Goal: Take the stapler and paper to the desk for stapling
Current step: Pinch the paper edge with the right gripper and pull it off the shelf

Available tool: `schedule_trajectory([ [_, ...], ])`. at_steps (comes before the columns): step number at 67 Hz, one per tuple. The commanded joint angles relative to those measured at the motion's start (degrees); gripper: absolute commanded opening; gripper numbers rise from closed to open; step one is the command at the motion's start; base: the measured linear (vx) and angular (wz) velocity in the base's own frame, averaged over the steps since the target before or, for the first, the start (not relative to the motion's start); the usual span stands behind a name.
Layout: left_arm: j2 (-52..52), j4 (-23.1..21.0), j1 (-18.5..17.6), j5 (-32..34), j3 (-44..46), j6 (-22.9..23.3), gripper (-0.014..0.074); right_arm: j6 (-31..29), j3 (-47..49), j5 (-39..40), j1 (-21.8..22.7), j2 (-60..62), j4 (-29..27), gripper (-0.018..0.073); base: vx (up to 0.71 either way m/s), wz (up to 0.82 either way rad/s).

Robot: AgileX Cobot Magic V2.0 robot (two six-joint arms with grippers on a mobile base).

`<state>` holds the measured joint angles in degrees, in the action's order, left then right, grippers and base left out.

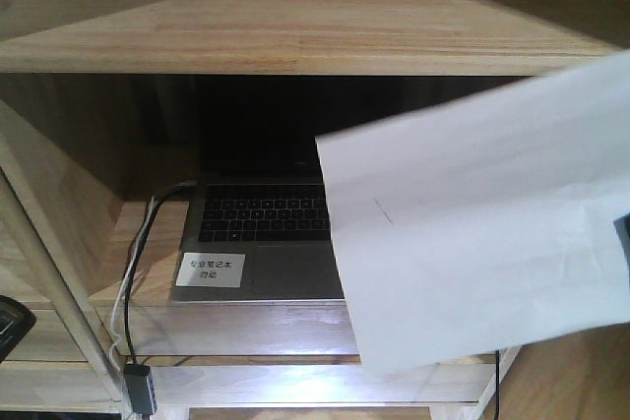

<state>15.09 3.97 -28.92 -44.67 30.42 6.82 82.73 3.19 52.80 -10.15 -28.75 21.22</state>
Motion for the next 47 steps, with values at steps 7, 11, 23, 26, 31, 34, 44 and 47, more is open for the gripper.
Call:
schedule_trajectory([
  [7, 0.5, 0.2, -0.3, 6.0, 1.6, 0.0, -0.0007, 0.6, 1.6, 0.5, -0.1, 4.3, 1.1, -0.0006, 0.0, 0.0],
  [11, 0.5, 0.2, -0.3, 6.0, 1.6, 0.0, -0.0007, 1.6, 1.6, -1.5, -0.1, 5.5, 1.2, -0.0006, 0.0, 0.0],
  [23, 0.5, 0.2, -0.3, 6.0, 1.6, 0.0, -0.0007, 2.2, 1.6, -4.9, -0.1, 8.0, 1.2, -0.0006, 0.0, 0.0],
  [26, 0.5, 0.2, -0.3, 6.0, 1.6, 0.0, -0.0007, 2.2, 1.6, -4.9, -0.1, 8.0, 1.2, -0.0006, 0.0, 0.0],
  [31, 0.5, 0.2, -0.3, 6.0, 1.6, 0.0, -0.0007, 2.2, 1.6, -5.2, -0.1, 8.0, 1.2, -0.0006, 0.0, 0.0],
  [34, 0.5, 0.2, -0.3, 6.0, 1.6, 0.0, -0.0007, 2.2, 1.6, -5.8, -0.1, 8.0, 1.4, -0.0006, 0.0, 0.0],
  [44, 0.5, 0.2, -0.3, 6.0, 1.6, 0.0, -0.0007, 2.2, 1.6, -7.7, -0.1, 8.0, 2.5, -0.0006, 0.0, 0.0],
  [47, 0.5, 0.2, -0.3, 6.0, 1.6, 0.0, -0.0007, 2.2, 1.6, -7.7, -0.1, 8.0, 2.5, -0.0006, 0.0, 0.0],
])
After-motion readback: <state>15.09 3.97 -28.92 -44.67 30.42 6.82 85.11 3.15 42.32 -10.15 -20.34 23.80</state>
